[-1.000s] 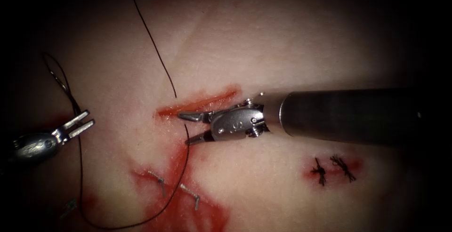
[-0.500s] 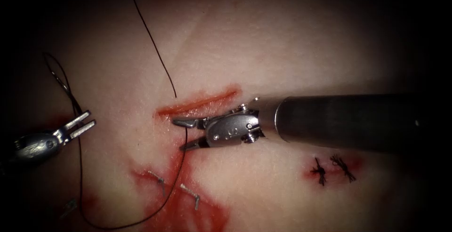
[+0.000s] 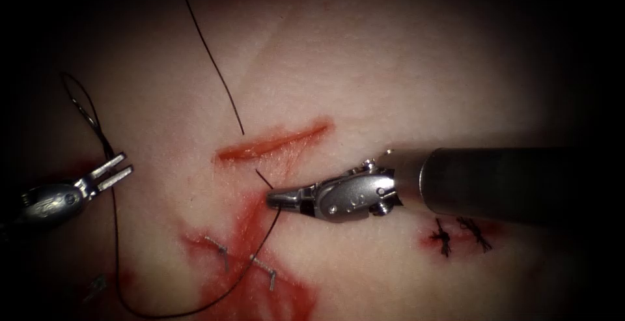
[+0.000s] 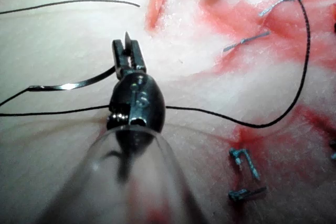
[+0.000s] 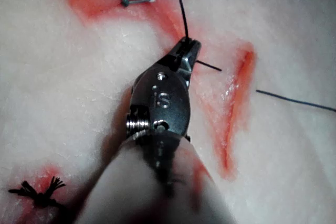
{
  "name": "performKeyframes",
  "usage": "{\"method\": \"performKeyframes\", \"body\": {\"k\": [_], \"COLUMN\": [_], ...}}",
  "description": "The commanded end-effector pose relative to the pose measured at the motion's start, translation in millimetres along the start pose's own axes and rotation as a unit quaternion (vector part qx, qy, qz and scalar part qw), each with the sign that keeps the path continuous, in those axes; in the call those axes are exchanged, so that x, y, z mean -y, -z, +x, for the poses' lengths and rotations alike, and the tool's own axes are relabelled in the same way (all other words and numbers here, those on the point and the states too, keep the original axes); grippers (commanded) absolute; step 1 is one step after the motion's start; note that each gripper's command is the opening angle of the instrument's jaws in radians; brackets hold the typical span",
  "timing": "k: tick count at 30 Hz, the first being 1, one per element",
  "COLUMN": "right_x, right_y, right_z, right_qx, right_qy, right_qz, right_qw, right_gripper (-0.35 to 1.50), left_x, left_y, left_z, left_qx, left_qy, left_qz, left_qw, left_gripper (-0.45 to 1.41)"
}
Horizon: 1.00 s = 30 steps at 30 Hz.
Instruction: Wound Closure
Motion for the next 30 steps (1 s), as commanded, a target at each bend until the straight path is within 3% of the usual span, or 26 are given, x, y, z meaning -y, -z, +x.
{"method": "performKeyframes", "body": {"k": [1,13,19,25,26,27,28,30], "right_x": [3.2,12.2,14.7,14.4,14.1,13.5,11.8,9.0], "right_y": [0.6,7.3,7.4,6.4,6.1,5.9,5.7,5.9], "right_z": [1.7,10.5,13.8,14.2,14.1,13.9,13.5,12.7], "right_qx": [-0.001,0.007,-0.005,-0.008,-0.007,-0.007,-0.007,0.005], "right_qy": [0.001,0.016,0.004,-0.006,-0.014,-0.022,-0.031,-0.042], "right_qz": [0.014,0.041,0.064,0.071,0.07,0.071,0.07,0.055], "right_qw": [1.0,0.999,0.998,0.997,0.997,0.997,0.997,0.998], "right_gripper": [-0.35,-0.35,-0.35,-0.35,-0.23,0.27,0.98,1.28], "left_x": [-0.4,-1.6,-2.0,-2.0,-1.9,-1.8,-1.5,-0.8], "left_y": [-0.8,-1.2,-1.5,-1.4,-1.3,-1.3,-1.1,-0.6], "left_z": [-0.4,-0.3,-0.4,-0.5,-0.5,-0.5,-0.6,-0.9], "left_qx": [0.0,-0.003,-0.001,-0.002,-0.002,-0.002,-0.003,-0.001], "left_qy": [0.0,-0.003,-0.005,-0.005,-0.005,-0.005,-0.005,-0.005], "left_qz": [-0.002,-0.007,-0.011,-0.012,-0.013,-0.013,-0.015,-0.016], "left_qw": [1.0,1.0,1.0,1.0,1.0,1.0,1.0,1.0], "left_gripper": [-0.45,-0.45,-0.45,-0.45,-0.45,-0.45,-0.45,-0.45]}}
